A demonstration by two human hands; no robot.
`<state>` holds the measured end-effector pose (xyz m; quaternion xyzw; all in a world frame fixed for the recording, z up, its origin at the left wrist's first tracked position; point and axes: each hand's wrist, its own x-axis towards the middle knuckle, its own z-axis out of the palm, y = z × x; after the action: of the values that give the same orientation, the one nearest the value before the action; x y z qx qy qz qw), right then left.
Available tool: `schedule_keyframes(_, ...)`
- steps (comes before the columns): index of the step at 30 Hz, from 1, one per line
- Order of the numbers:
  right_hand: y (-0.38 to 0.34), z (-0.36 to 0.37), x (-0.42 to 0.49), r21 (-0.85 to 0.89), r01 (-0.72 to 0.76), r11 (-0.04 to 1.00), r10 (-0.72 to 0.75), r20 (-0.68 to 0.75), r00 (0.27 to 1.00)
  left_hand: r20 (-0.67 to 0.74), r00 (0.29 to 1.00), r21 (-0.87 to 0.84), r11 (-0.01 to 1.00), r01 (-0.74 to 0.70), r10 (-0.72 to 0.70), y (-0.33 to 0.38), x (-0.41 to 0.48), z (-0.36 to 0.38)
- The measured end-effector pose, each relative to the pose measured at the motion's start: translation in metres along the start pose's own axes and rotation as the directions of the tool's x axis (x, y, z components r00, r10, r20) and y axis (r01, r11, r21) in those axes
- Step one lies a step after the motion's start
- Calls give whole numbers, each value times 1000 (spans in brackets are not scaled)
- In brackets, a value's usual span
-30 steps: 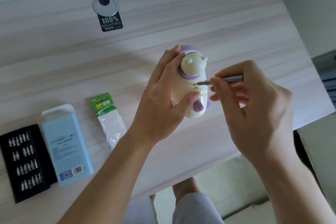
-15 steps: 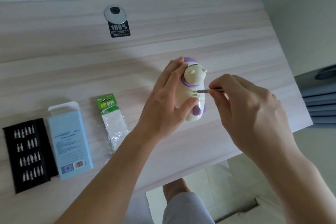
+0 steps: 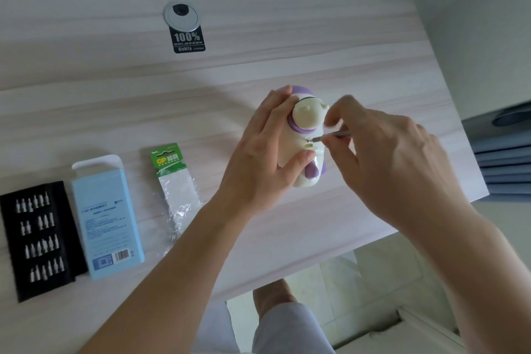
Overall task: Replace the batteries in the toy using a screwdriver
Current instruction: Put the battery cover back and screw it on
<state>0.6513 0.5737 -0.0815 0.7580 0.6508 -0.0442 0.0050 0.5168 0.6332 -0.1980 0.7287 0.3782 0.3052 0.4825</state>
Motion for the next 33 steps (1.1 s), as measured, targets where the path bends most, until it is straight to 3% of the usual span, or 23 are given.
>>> schedule_keyframes(6,0,9,0,-24,-81,996,77,-152,985,-15,1000,3,1000,10,-10,1,-1,1)
schedule_keyframes(12,-5,0,-2,61,-58,996,58,10,998,9,1000,31,999,-14,14,-1,0,0)
schedule_keyframes(19,3,13,2,23,-181,983,182,-55,982,-8,1000,11,1000,-15,16,-5,0,4)
schedule_keyframes(24,2,7,1,138,-106,985,109,-11,994,2,1000,-6,1000,-18,18,-7,1,5)
schedule_keyframes(33,4,16,2,68,-161,985,167,-87,982,-1,1000,-25,1000,-2,2,-6,1,4)
